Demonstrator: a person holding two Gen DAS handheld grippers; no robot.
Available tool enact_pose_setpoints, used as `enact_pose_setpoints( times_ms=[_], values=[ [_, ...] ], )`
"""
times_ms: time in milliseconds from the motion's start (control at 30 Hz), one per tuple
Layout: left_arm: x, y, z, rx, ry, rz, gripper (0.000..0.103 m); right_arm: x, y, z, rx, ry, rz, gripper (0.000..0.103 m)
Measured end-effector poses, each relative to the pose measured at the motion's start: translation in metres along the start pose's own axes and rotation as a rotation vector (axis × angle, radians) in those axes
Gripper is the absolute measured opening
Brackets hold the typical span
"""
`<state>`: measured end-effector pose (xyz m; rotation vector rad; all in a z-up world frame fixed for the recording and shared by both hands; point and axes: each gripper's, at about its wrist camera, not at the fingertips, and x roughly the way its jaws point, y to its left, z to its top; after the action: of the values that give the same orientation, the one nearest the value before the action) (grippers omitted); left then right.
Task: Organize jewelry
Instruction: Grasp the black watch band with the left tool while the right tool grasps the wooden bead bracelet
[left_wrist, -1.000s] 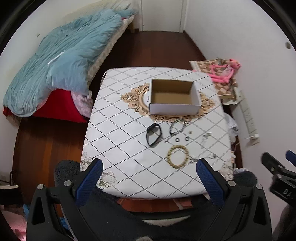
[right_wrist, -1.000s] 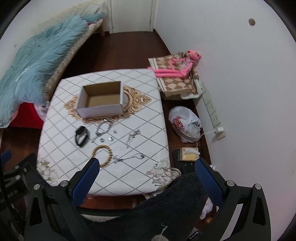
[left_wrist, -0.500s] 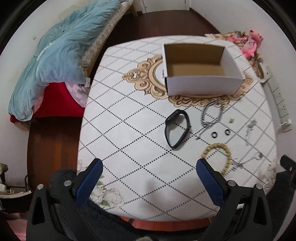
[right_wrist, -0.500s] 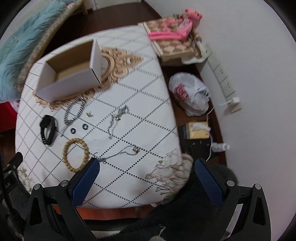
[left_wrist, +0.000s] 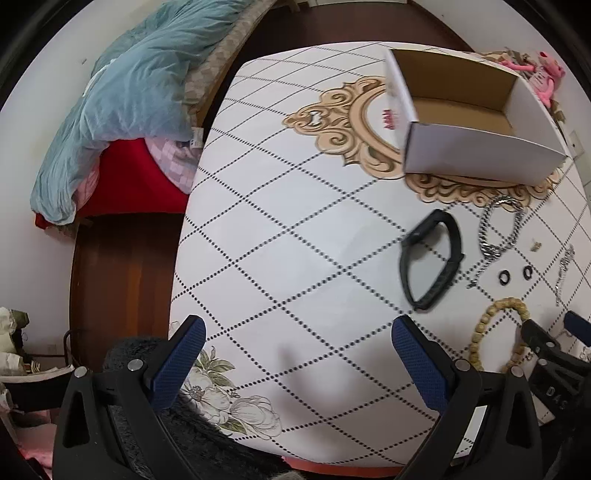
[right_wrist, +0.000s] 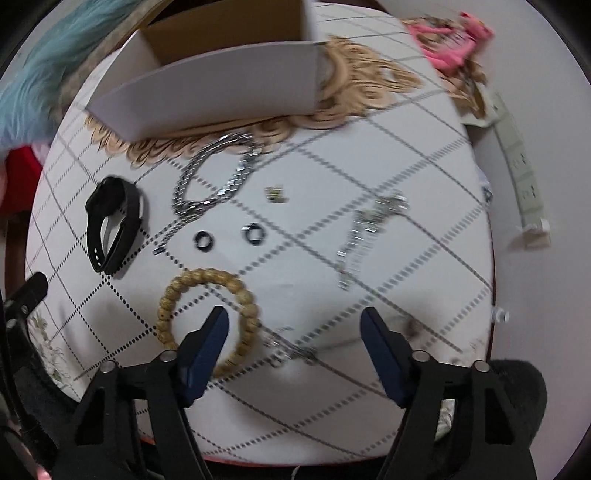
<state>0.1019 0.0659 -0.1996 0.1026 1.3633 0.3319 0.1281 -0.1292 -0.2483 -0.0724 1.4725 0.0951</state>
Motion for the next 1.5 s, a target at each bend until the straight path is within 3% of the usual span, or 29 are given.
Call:
enact_pose_setpoints(
  times_ms=[233, 267, 367, 433, 500, 767, 833, 900, 1033, 1100, 1267, 1500],
  values=[
    [0.013, 0.008, 0.002, -0.008, 0.028, 0.000, 0.103, 0.012, 0.026, 0.004, -0.073, 0.008, -0.013, 0.057],
    [0.015, 0.008, 0.002, -0.009, 0.032, -0.006, 0.103, 0.012, 0.028, 0.004, -0.065, -0.002, 0.033, 0.055],
    [0.018, 0.004, 0.005, -0.007, 0.035, -0.023, 0.103, 0.010, 0.033, 0.005, -0.081, -0.019, 0.034, 0.048],
    [0.019, 0.001, 0.009, -0.004, 0.031, -0.033, 0.103, 0.008, 0.036, 0.006, -0.088, -0.039, 0.033, 0.036],
    [0.020, -0.002, 0.014, -0.005, 0.028, -0.050, 0.103, 0.004, 0.036, 0.003, -0.090, -0.047, 0.032, 0.010],
    [0.029, -0.015, 0.037, -0.015, 0.022, -0.150, 0.102, -0.008, 0.008, 0.004, 0.014, -0.078, 0.051, 0.010],
    [0.034, -0.023, 0.042, 0.003, 0.023, -0.169, 0.095, -0.008, 0.002, 0.007, 0.029, -0.076, 0.045, 0.010],
    [0.039, -0.031, 0.045, 0.030, 0.029, -0.177, 0.078, -0.007, -0.001, 0.009, 0.033, -0.066, 0.041, 0.010],
    [0.047, -0.048, 0.048, 0.094, 0.026, -0.188, 0.061, -0.001, -0.007, 0.010, 0.043, -0.035, 0.046, 0.010],
    [0.050, -0.055, 0.047, 0.125, 0.020, -0.193, 0.043, 0.000, -0.006, 0.012, 0.043, -0.034, 0.041, 0.010],
    [0.048, -0.057, 0.048, 0.141, -0.009, -0.247, 0.015, 0.009, -0.016, 0.026, 0.035, -0.028, 0.018, 0.010],
    [0.048, -0.050, 0.044, 0.126, -0.025, -0.260, 0.011, 0.006, -0.004, 0.023, 0.017, -0.034, -0.006, 0.011]
  ],
)
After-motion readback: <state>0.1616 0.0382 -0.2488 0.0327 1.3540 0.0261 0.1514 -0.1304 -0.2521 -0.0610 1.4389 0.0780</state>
